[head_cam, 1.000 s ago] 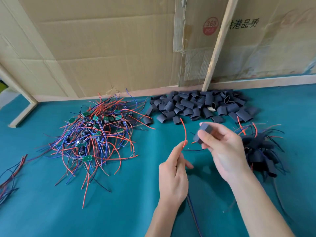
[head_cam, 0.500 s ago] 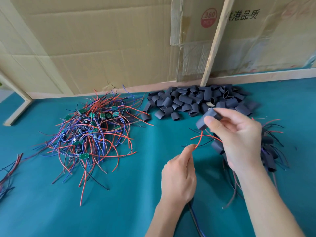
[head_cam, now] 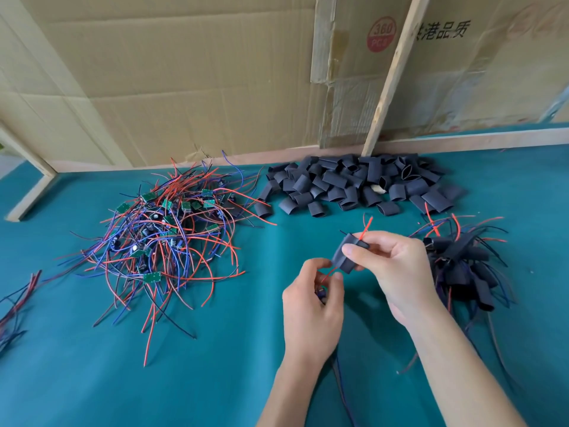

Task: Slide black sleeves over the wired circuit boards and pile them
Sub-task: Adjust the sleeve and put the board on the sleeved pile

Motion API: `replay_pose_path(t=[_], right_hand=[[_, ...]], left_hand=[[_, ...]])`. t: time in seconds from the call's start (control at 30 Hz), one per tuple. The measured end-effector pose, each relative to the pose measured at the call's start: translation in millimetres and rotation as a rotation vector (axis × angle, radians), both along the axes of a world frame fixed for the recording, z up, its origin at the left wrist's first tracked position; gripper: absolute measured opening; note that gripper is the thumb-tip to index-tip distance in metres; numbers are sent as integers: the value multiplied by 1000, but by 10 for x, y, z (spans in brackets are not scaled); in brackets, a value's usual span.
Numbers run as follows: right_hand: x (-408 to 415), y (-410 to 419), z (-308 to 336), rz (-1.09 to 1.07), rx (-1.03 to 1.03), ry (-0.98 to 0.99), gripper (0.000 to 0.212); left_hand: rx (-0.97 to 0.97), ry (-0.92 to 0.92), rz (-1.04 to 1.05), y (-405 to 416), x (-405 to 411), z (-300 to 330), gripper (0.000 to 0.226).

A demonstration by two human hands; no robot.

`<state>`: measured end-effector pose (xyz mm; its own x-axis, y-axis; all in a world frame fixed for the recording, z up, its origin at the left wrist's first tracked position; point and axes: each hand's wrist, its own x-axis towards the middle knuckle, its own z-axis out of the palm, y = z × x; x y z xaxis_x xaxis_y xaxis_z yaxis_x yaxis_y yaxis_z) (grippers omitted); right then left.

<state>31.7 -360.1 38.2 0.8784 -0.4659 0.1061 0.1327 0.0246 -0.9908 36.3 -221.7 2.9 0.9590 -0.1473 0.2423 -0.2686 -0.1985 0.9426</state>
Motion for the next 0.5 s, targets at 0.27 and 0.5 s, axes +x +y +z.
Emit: replay_pose_path(t=[0.27, 0.5], right_hand=[[26, -77, -17, -135, 364, -56, 23], [23, -31, -49, -129, 258, 4, 12]], left_hand=[[-186, 72, 40, 19, 16, -5, 25], [-143, 33, 67, 36, 40, -24, 22]])
